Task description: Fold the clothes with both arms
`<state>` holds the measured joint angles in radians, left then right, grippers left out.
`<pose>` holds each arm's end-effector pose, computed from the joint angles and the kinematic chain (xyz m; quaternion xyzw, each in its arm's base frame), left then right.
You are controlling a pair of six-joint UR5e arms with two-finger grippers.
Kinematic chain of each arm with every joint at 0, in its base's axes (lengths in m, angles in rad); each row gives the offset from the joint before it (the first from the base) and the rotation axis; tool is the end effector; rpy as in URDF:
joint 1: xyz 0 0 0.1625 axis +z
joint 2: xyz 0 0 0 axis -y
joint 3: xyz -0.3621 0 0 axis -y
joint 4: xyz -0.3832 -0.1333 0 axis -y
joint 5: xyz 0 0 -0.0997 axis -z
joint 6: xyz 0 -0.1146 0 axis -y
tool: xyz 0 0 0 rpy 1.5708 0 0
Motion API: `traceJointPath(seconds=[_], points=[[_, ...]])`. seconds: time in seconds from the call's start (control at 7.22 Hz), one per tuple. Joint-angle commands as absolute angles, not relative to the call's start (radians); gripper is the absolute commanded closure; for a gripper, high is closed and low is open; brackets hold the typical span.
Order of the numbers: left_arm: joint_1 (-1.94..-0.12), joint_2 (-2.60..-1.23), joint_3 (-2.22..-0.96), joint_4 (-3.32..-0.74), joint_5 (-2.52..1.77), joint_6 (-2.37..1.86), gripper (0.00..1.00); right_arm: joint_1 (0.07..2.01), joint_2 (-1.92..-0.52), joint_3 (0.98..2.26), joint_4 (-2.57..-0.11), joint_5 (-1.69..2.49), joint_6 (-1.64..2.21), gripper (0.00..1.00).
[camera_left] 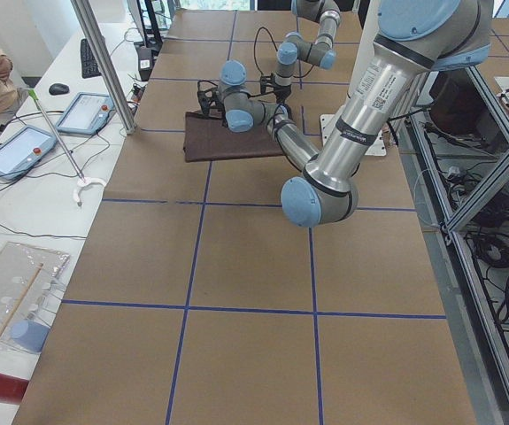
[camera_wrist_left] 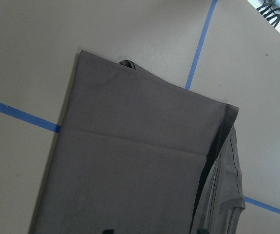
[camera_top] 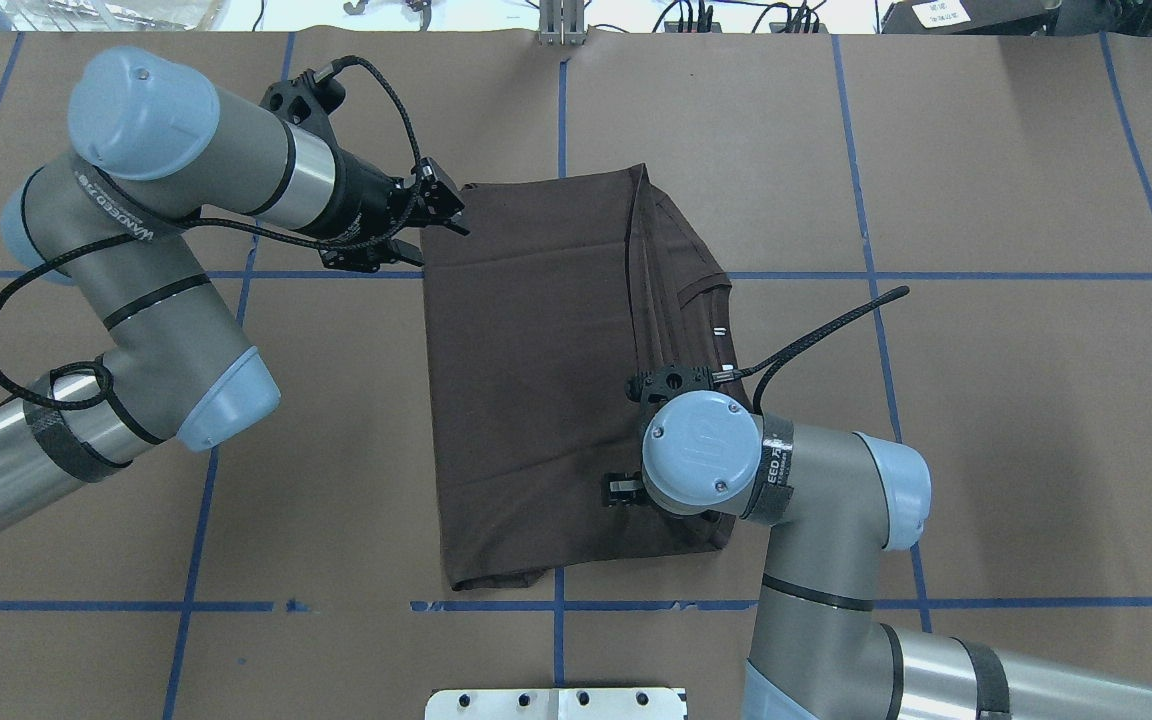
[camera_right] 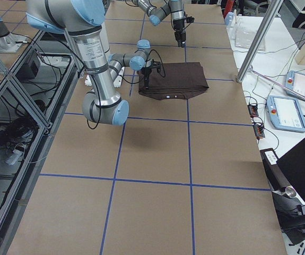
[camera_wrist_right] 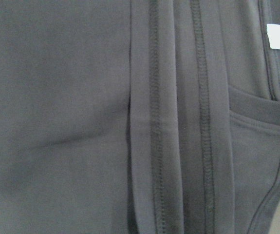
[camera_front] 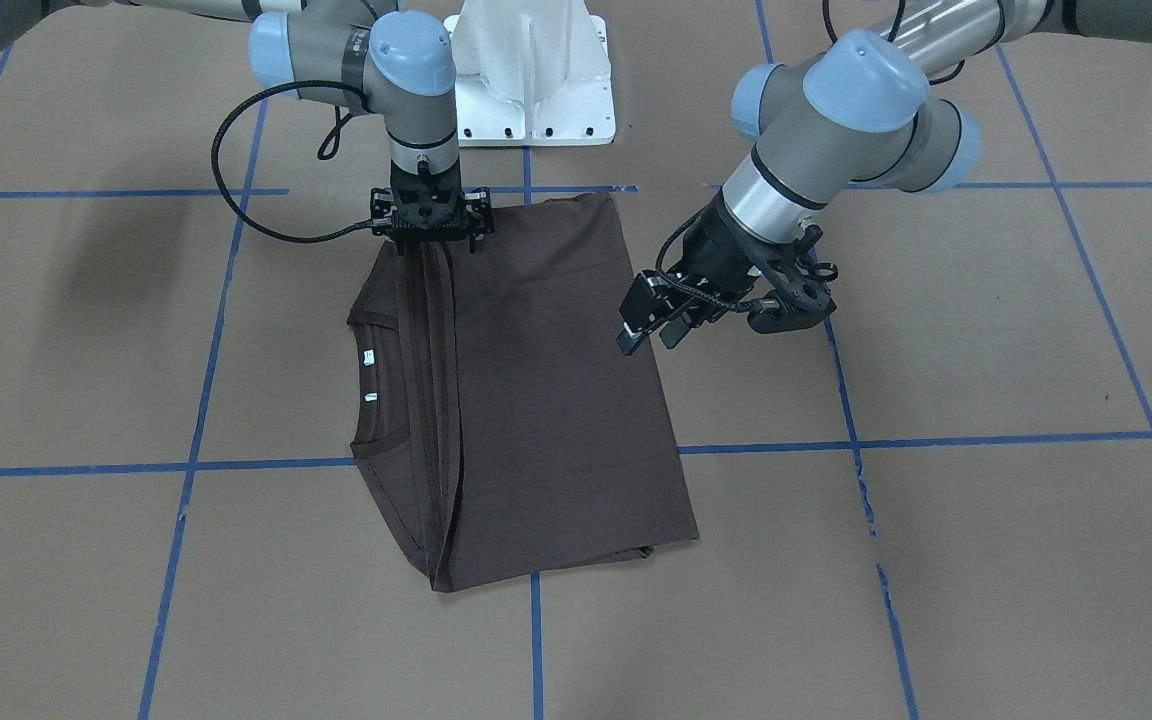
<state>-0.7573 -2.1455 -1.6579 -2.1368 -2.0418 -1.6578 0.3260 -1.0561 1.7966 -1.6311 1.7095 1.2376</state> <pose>0.4011 -0.4911 0.1714 0.0041 0.5917 -0.2031 0.7801 -0.5403 -0.3066 0.2447 0.0459 -0.3360 -0.0265 0.9404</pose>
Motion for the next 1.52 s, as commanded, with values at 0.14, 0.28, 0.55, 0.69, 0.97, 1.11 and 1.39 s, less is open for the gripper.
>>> traceJointPath(seconds=[0.14,0.28,0.55,0.69,0.97,1.11,1.39], points=[[-0.758,-2.145,-1.658,-2.137,-2.042,-1.658,0.35,0.362,-1.213,1.908,-1.663,1.706,1.038,0.00],[-0.758,-2.146,-1.660,-2.135,-2.040,-1.658,0.35,0.364,-1.300,1.955,-1.661,1.688,1.023,0.00],[-0.758,-2.141,-1.661,-2.137,-2.040,-1.658,0.35,0.353,-1.362,2.028,-1.661,1.686,1.009,0.00],[-0.758,-2.141,-1.663,-2.135,-2.040,-1.660,0.35,0.351,-1.285,1.996,-1.660,1.686,1.090,0.00],[-0.756,-2.141,-1.663,-2.137,-2.039,-1.661,0.35,0.315,-1.233,1.976,-1.587,1.687,1.527,0.00],[-0.756,-2.140,-1.663,-2.137,-2.039,-1.660,0.35,0.299,-1.245,1.956,-1.472,1.686,1.696,0.13],[-0.756,-2.140,-1.658,-2.137,-2.036,-1.660,0.35,0.296,-1.244,1.855,-1.335,1.689,1.969,0.30]])
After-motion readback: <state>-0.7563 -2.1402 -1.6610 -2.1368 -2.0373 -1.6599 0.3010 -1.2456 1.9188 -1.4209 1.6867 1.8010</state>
